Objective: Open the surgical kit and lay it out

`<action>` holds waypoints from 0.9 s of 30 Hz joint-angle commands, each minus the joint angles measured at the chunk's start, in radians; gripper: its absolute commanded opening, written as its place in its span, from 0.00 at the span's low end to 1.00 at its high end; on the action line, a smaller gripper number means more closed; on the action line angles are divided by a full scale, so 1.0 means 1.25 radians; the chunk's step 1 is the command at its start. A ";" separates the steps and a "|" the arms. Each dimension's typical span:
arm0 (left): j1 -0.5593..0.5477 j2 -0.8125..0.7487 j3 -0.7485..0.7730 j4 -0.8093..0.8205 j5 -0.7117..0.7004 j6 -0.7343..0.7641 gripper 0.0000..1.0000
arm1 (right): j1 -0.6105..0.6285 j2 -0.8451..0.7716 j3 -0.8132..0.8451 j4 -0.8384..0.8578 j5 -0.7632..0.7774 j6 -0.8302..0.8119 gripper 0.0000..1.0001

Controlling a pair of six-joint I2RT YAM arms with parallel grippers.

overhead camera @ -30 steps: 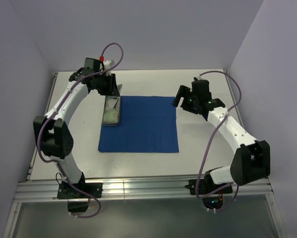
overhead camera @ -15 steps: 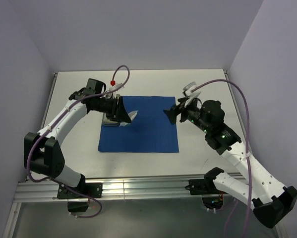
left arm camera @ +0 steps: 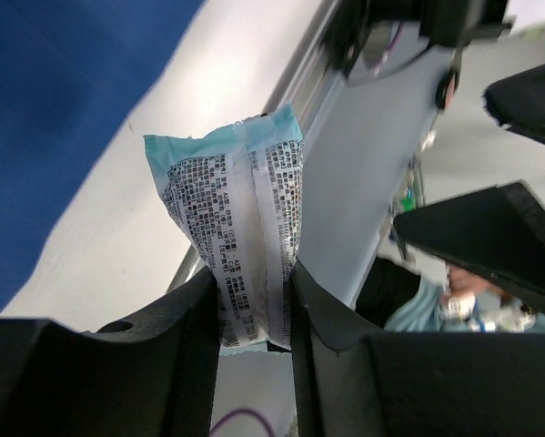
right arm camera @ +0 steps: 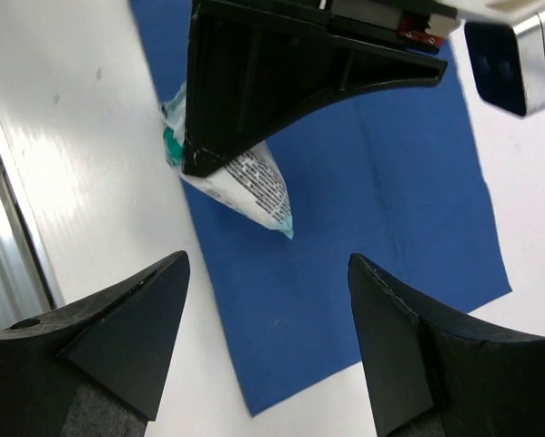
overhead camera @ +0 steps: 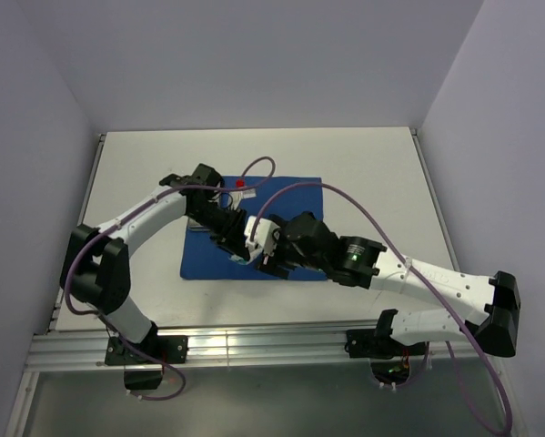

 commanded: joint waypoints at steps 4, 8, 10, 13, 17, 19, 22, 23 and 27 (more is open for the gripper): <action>-0.041 0.019 0.032 -0.120 0.056 0.145 0.37 | 0.041 -0.026 0.011 -0.066 -0.006 -0.035 0.77; -0.061 0.012 0.032 -0.109 0.049 0.132 0.38 | 0.047 -0.027 0.008 -0.095 -0.045 -0.036 0.77; -0.065 0.016 0.039 -0.113 0.046 0.131 0.39 | 0.050 -0.026 0.005 -0.101 -0.053 -0.039 0.77; -0.068 0.023 0.050 -0.117 0.047 0.125 0.39 | 0.051 -0.025 -0.010 -0.088 -0.072 -0.046 0.78; -0.072 0.028 0.060 -0.123 0.061 0.120 0.40 | 0.058 -0.010 -0.020 -0.070 -0.082 -0.048 0.80; -0.077 0.033 0.067 -0.126 0.063 0.120 0.40 | 0.059 0.008 -0.016 -0.065 -0.081 -0.045 0.84; -0.088 0.036 0.070 -0.129 0.065 0.120 0.41 | 0.063 0.034 -0.006 -0.055 -0.074 -0.047 0.87; -0.090 0.036 0.069 -0.128 0.062 0.116 0.42 | 0.063 0.042 0.001 -0.051 -0.071 -0.049 0.87; -0.102 0.038 0.070 -0.128 0.066 0.116 0.43 | 0.065 0.074 0.023 -0.040 -0.062 -0.056 0.88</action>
